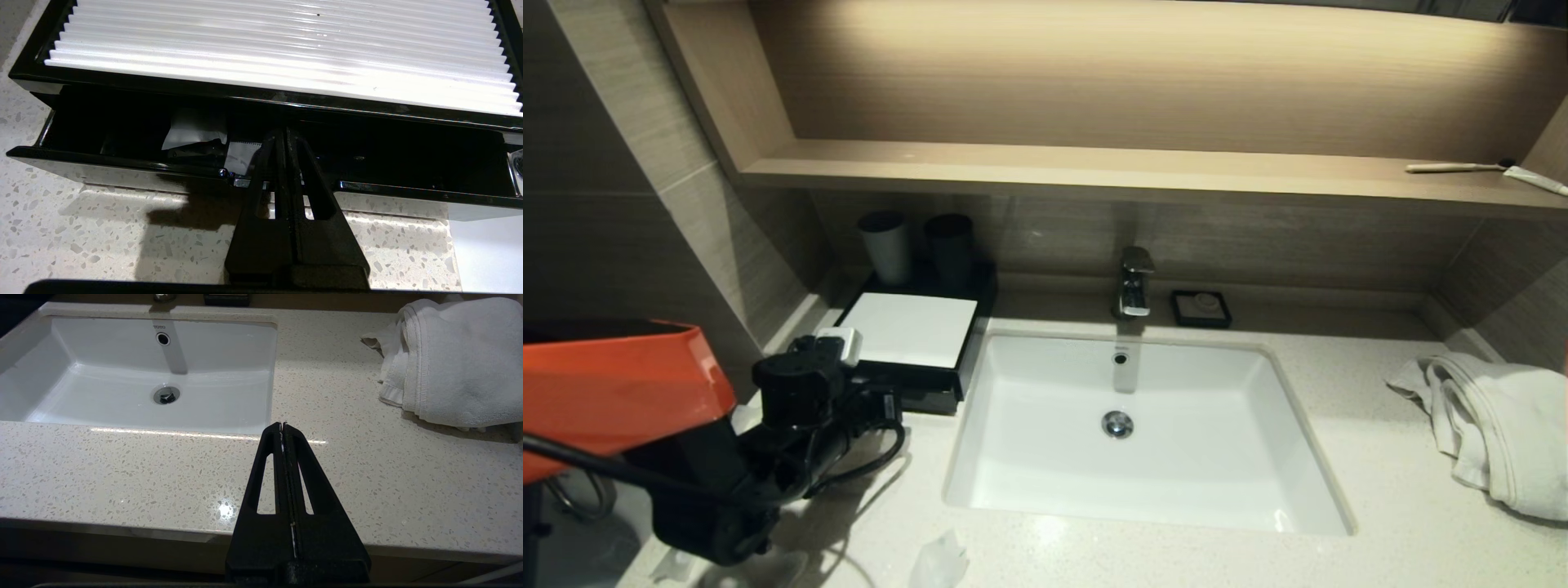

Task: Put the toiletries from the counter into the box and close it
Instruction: Open the drawer

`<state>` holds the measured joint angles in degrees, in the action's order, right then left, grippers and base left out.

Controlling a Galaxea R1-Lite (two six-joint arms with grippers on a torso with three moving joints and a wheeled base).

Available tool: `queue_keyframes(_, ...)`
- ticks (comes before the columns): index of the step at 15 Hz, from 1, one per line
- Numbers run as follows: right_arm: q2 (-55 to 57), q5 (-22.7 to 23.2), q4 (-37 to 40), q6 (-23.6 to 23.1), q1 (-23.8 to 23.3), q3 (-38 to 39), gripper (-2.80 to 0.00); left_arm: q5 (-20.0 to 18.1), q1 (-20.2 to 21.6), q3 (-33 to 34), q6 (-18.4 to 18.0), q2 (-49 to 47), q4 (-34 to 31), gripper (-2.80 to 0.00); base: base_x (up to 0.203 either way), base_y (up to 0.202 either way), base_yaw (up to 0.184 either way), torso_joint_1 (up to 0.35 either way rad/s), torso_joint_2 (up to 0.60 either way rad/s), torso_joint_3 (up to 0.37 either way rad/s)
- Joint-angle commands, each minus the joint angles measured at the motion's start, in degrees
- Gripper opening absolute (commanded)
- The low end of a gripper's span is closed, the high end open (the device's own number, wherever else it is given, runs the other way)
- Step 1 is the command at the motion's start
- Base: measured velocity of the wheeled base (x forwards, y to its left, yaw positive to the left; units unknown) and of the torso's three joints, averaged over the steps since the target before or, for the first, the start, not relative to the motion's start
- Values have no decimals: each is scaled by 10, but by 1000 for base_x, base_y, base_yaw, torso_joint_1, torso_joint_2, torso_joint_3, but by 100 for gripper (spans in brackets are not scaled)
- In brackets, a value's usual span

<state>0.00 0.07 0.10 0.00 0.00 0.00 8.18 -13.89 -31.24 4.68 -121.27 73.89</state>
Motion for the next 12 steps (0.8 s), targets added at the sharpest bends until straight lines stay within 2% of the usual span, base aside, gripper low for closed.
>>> queue_keyframes(1, 0, 0, 0, 0, 0, 0, -280, 1, 0, -6, 1, -1, 2, -280, 0, 0, 0, 0, 0, 0)
queue_keyframes(12, 0, 0, 0, 0, 0, 0, -280, 1, 0, -25, 1, 1, -26, -280, 0, 0, 0, 0, 0, 0)
